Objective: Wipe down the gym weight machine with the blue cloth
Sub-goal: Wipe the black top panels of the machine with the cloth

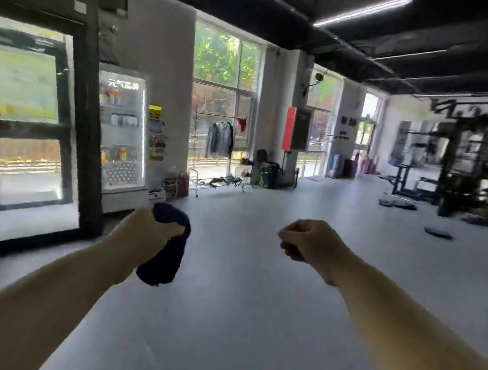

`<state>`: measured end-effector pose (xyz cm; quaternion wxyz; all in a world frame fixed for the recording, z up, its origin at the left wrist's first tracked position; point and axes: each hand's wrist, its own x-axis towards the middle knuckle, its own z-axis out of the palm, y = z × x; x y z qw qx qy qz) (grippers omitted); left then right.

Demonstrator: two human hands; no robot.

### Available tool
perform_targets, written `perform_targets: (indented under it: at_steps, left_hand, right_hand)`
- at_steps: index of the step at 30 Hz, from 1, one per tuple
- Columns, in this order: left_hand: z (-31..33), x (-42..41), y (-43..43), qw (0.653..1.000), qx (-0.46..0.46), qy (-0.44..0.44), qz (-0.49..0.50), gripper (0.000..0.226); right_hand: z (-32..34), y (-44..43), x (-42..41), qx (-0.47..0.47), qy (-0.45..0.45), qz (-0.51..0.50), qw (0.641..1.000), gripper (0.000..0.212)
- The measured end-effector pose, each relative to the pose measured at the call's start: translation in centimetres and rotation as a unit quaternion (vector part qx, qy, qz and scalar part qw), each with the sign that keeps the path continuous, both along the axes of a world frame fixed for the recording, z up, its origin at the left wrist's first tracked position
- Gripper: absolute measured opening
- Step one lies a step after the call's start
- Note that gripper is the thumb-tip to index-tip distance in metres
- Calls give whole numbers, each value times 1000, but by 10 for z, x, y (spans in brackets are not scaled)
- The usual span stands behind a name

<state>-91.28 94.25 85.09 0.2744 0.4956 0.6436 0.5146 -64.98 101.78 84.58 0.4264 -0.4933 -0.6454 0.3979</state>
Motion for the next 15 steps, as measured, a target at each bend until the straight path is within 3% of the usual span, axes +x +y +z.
perform_targets:
  at_steps: [4, 10, 15]
  left_hand:
    - [-4, 63, 119, 988, -63, -9, -138, 9]
    - [-15, 251, 240, 926, -67, 20, -371, 11]
    - [-40, 402, 295, 867, -86, 19, -490, 19]
  right_hand:
    - [-16, 48, 88, -47, -55, -173, 982, 14]
    - [-25, 49, 249, -122, -100, -386, 909, 27]
    - [-41, 63, 342, -118, -164, -520, 830, 24]
